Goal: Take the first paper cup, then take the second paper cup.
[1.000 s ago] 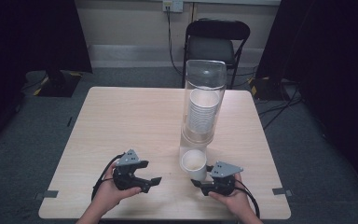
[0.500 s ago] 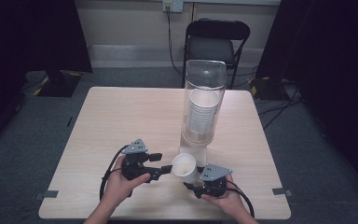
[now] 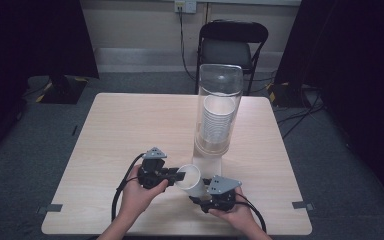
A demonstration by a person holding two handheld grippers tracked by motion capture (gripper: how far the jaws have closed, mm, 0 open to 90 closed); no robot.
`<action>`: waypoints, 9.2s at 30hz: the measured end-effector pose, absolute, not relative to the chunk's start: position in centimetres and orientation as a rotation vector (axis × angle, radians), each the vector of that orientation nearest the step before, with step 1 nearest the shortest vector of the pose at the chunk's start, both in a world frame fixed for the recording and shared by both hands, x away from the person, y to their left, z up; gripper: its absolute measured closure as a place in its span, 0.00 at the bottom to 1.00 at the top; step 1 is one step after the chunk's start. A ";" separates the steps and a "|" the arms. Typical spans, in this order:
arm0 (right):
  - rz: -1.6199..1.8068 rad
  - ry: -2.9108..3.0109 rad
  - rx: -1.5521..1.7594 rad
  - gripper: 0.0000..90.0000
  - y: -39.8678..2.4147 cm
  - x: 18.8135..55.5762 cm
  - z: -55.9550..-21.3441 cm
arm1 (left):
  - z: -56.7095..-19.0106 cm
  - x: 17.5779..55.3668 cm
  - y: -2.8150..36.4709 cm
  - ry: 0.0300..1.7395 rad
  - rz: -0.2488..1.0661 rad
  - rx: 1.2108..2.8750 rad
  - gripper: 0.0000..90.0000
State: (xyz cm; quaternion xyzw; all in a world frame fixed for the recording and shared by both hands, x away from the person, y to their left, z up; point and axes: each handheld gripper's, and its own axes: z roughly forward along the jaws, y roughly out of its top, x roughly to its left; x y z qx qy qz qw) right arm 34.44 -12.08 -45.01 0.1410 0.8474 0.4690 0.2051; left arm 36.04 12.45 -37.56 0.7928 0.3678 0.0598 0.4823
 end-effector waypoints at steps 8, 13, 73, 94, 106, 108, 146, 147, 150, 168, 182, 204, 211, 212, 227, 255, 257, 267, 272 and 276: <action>1.276 2.367 0.405 0.35 -11.5 34.5 -45.3 | -37.7 36.6 12.9 0.978 0.096 1.943 0.97; 1.267 2.347 0.458 0.28 -11.6 34.8 -45.2 | -37.7 37.1 13.7 1.023 0.092 1.947 0.97; 1.346 2.096 0.818 0.27 -18.1 37.5 -41.7 | -46.8 37.5 27.6 0.979 0.394 1.982 0.19; 1.401 2.042 0.798 0.26 -15.6 39.0 -39.5 | -47.2 36.8 26.2 0.948 0.531 2.069 0.16; 1.505 1.927 0.792 0.29 -15.0 38.9 -38.9 | -47.2 36.8 26.2 0.948 0.530 2.074 0.16; 1.529 1.905 0.792 0.29 -14.9 38.9 -38.6 | -47.2 36.8 26.2 0.948 0.531 2.073 0.16; 1.528 1.891 0.759 0.39 -14.8 39.2 -39.4 | -47.2 36.8 26.1 0.953 0.528 2.070 0.16; 1.528 1.891 0.759 0.39 -14.8 39.2 -39.4 | -47.2 36.8 26.1 0.954 0.528 2.071 0.16; 1.530 1.903 0.757 0.39 -14.9 39.2 -39.4 | -47.2 36.8 26.1 0.954 0.528 2.071 0.16; 1.527 1.923 0.749 0.40 -15.0 39.3 -39.9 | -47.2 36.8 26.1 0.957 0.531 2.070 0.16; 1.154 2.262 0.824 0.41 -17.5 39.8 -43.7 | -47.2 36.8 26.0 0.947 0.527 2.074 0.13; 1.097 2.105 1.112 0.40 -23.4 41.5 -44.9 | -47.2 36.8 26.0 0.947 0.528 2.075 0.13; 1.045 2.066 1.207 0.39 -24.2 42.9 -45.4 | -47.2 36.8 26.0 0.947 0.529 2.075 0.13; 1.007 2.074 1.214 0.39 -24.2 43.3 -45.4 | -47.2 36.8 26.0 0.947 0.528 2.075 0.13; 0.973 2.043 1.291 0.23 -25.2 43.4 -45.4 | -47.2 36.8 26.0 0.946 0.528 2.075 0.13; 1.025 2.143 1.146 0.16 -28.0 35.7 -46.0 | -47.2 36.8 26.0 0.946 0.528 2.074 0.13; 1.004 2.153 1.138 0.16 -27.9 35.4 -46.2 | -47.2 36.8 26.0 0.946 0.528 2.075 0.13; 1.003 2.197 1.114 0.16 -28.1 34.6 -46.4 | -47.2 36.8 26.0 0.946 0.529 2.075 0.13; 1.009 2.202 1.110 0.15 -28.2 34.6 -46.4 | -47.2 36.8 26.0 0.946 0.529 2.074 0.13; 1.009 2.206 1.107 0.15 -28.2 34.6 -46.4 | -47.2 36.8 26.0 0.946 0.529 2.075 0.13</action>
